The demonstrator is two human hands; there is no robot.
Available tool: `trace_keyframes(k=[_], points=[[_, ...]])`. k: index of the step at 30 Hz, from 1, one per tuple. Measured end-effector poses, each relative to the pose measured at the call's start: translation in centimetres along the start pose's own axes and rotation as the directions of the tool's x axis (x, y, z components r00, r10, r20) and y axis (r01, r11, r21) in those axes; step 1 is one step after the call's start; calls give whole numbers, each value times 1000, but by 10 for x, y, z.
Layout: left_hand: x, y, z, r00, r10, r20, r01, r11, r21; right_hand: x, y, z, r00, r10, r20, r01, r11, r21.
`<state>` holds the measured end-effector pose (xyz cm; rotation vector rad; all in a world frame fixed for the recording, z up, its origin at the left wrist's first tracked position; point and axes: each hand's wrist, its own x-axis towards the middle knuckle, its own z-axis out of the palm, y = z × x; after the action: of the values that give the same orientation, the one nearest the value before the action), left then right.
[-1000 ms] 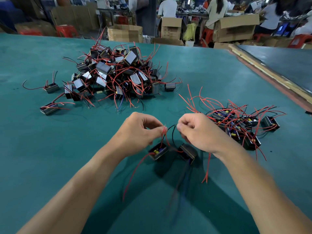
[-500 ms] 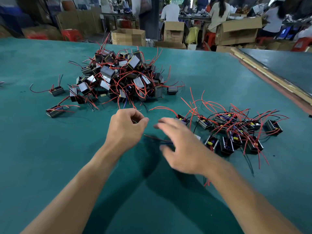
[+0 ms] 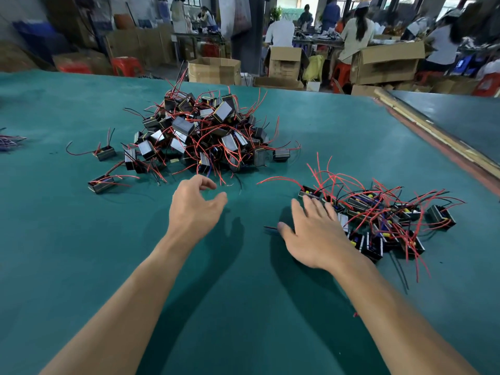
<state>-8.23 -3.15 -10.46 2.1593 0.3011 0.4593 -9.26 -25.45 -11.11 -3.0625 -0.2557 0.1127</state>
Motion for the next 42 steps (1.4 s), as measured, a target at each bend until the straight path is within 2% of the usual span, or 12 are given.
trace_keyframes(k=[4, 7, 9, 12, 15, 18, 25, 28, 32, 39, 40, 42], points=[[4, -6, 1, 999, -1, 44, 0, 1000, 25, 4, 0, -3, 990, 96, -100, -93, 995, 36], [8, -8, 2, 997, -41, 70, 43, 999, -25, 4, -2, -4, 987, -40, -156, 66, 983, 171], [11, -9, 3, 992, -87, 93, 95, 992, -85, 5, -5, 0, 984, -145, -103, 164, 966, 201], [14, -6, 3, 973, -158, 166, 192, 959, -211, 10, -4, 6, 998, -53, 33, 49, 990, 129], [19, -3, -7, 927, -201, 316, 357, 725, -589, 12, 1, 5, 989, 148, 26, -150, 979, 139], [24, -4, -17, 878, -215, 428, 478, 441, -760, 11, 2, 2, 984, 171, -40, -160, 965, 207], [22, 0, -25, 833, -183, 522, 553, 290, -781, 7, -1, -2, 991, 88, -105, -50, 945, 323], [23, 2, -24, 832, -173, 527, 554, 322, -768, 4, -2, -5, 988, 72, -135, -15, 924, 382], [19, 4, -22, 809, -152, 568, 560, 494, -665, 1, -2, -8, 976, 62, -208, 44, 882, 470], [-2, 19, -25, 546, 107, 831, 380, 852, -359, -10, -11, -8, 931, -263, -253, 358, 794, 491], [-4, 19, -24, 540, 129, 832, 331, 876, -350, -12, -14, -7, 914, -326, -241, 404, 782, 475], [-4, 20, -19, 671, 111, 733, 248, 898, -363, -14, -20, -4, 890, -401, -217, 455, 768, 450]])
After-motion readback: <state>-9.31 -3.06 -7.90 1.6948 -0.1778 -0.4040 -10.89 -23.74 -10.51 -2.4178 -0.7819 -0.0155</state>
